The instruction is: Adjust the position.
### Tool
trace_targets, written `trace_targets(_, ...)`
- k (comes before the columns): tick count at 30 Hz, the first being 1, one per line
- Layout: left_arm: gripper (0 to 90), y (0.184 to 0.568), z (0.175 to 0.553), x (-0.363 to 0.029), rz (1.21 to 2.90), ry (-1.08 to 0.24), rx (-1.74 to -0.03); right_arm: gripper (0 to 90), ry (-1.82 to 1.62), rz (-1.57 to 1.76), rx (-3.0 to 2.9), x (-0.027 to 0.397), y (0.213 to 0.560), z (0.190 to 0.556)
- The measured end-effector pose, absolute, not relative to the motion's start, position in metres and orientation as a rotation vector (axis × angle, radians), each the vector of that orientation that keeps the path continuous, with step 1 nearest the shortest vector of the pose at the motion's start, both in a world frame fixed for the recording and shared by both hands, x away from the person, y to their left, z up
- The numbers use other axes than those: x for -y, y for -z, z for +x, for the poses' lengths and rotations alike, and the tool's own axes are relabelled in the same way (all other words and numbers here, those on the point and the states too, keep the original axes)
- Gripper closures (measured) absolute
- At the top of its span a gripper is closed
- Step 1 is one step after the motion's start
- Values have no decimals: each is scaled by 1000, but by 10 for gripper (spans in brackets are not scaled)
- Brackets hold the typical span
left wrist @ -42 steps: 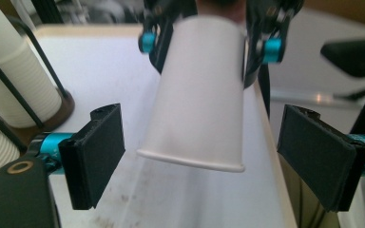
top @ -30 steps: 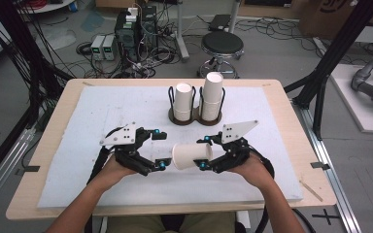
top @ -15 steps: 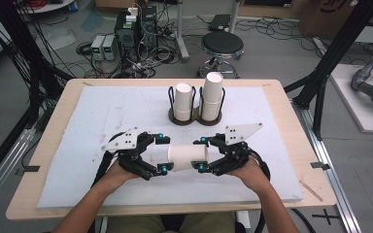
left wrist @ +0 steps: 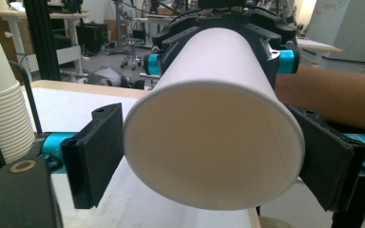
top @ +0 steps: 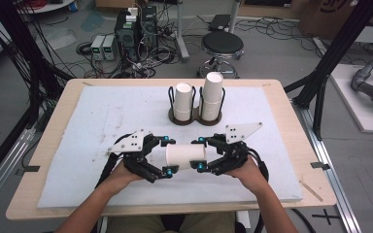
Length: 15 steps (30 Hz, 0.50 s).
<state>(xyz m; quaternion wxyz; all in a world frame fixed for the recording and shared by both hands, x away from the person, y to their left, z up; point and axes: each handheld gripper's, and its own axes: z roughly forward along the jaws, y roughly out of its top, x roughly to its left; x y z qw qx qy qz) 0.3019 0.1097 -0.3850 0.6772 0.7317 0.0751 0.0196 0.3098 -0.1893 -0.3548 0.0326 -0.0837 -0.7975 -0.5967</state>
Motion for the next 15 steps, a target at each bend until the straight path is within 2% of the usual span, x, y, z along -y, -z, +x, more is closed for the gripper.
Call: trace_targets(15, 258, 384, 303, -113, 1656, -42, -169, 339, 1781, -313, 2447, 189, 360, 313)
